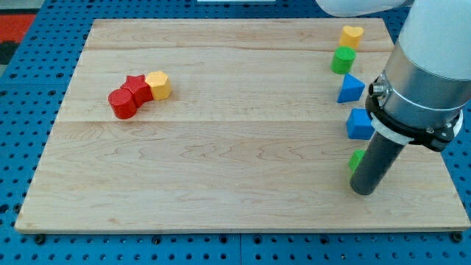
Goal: Move your arm to the left center
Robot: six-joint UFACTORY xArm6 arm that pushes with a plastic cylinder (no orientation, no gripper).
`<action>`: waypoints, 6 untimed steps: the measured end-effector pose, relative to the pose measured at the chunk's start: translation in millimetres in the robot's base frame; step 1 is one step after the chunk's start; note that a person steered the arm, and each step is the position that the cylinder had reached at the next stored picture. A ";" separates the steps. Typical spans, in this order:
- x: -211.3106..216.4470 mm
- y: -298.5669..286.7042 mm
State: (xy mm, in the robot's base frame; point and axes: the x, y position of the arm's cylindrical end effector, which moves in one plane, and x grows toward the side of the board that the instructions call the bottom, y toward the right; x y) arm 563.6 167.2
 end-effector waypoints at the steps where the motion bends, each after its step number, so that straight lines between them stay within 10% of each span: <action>1: 0.0 0.0; 2: 28.5 3.9; 5: 46.6 -318.4; 6: 46.6 -333.8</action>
State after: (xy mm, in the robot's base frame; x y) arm 610.3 -166.6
